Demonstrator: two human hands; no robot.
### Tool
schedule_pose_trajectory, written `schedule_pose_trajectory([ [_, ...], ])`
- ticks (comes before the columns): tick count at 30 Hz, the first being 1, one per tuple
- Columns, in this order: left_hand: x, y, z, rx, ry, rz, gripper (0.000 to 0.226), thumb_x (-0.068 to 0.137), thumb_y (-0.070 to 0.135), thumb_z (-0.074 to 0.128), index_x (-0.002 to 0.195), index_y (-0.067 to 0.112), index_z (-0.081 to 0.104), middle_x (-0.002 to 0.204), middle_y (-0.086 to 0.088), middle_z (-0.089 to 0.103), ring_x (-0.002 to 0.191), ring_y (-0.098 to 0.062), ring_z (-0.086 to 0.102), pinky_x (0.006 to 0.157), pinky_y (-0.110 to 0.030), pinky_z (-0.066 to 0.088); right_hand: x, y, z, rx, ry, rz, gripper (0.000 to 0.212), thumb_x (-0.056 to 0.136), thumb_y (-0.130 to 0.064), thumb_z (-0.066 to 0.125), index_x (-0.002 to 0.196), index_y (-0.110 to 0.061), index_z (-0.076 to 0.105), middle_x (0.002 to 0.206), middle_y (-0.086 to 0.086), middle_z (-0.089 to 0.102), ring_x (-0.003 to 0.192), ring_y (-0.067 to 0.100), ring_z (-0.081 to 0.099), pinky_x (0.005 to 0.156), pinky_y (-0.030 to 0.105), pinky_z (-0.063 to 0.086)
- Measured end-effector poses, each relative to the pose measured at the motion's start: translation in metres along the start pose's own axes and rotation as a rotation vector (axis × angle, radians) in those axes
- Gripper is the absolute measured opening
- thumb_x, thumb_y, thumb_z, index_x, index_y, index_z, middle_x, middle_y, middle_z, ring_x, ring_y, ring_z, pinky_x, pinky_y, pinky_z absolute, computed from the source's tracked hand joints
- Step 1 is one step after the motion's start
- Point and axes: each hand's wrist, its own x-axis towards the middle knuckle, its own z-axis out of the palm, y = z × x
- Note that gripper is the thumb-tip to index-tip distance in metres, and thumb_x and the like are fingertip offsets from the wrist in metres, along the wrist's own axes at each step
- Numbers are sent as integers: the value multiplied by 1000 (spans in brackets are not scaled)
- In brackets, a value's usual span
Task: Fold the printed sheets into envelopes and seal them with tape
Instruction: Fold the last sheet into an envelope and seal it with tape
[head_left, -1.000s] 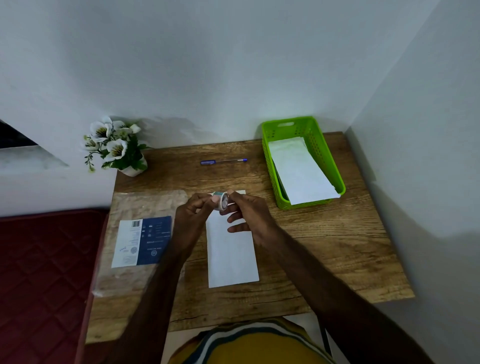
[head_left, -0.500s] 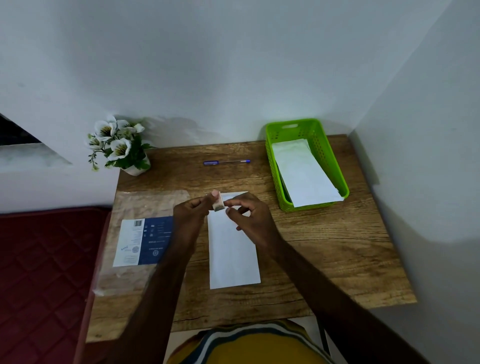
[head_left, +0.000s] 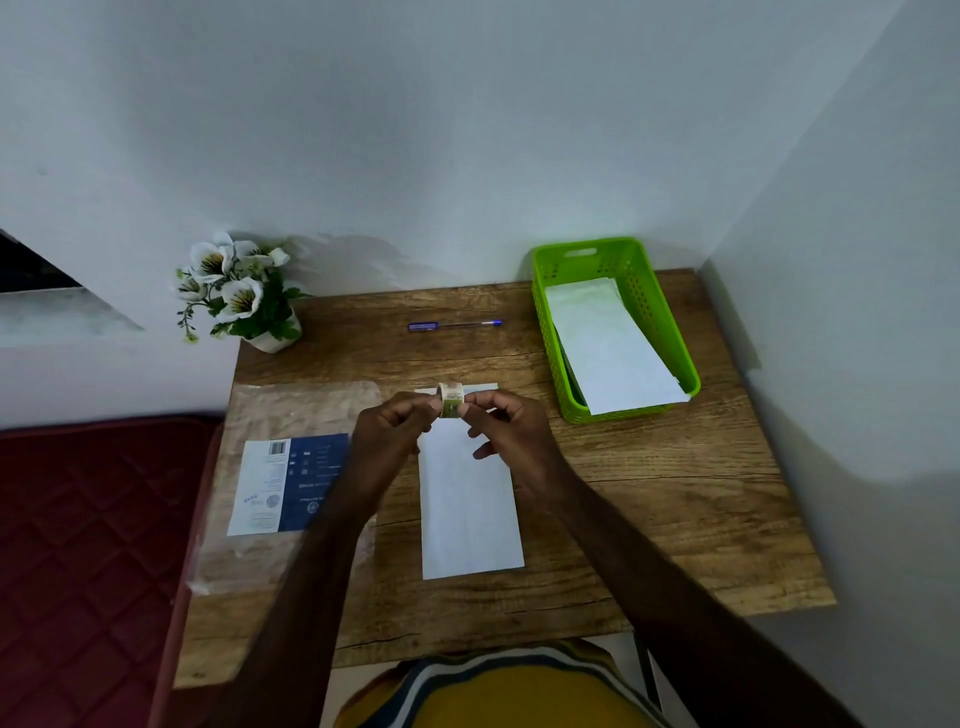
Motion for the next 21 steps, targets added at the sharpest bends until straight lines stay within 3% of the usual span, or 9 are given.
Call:
schedule_pose_trajectory([
  [4,-2,-2,-3,20,-53,63,14,97,30,67,107,32,77,103,17,75,92,-2,68,71,-23,49,1,-1,-1,10,16,16,19,91,-21,75,110,-15,75,94,-2,74,73,14,72,57,31,61],
  [8,-3,-2,0,22,-39,53,16,96,33,67,108,32,77,101,22,76,93,2,68,71,-20,48,0,-2,-1,-77,44,-89,38,92,-17,75,130,-17,67,101,4,71,78,21,70,54,33,61],
  [13,0,-4,1,-19,5,-8,13,99,36,62,95,38,75,95,13,77,90,-8,69,67,-20,48,1,-3,-3,-202,-2,-195,25,93,-23,74,118,-23,76,102,4,70,81,23,68,54,31,60],
  [17,0,-2,-1,5,-30,33,17,100,36,60,93,35,76,93,17,77,86,2,69,57,-8,49,5,-6,-5,-254,12,-259,19,91,-23,76,109,-19,79,99,1,71,80,18,67,54,35,61],
  [21,0,-2,0,-4,-33,33,18,100,34,60,94,33,78,94,15,78,86,0,71,57,-6,47,9,-9,-7,-353,-4,-326,14,90,-19,77,103,-16,81,94,-3,72,82,12,65,65,36,59],
])
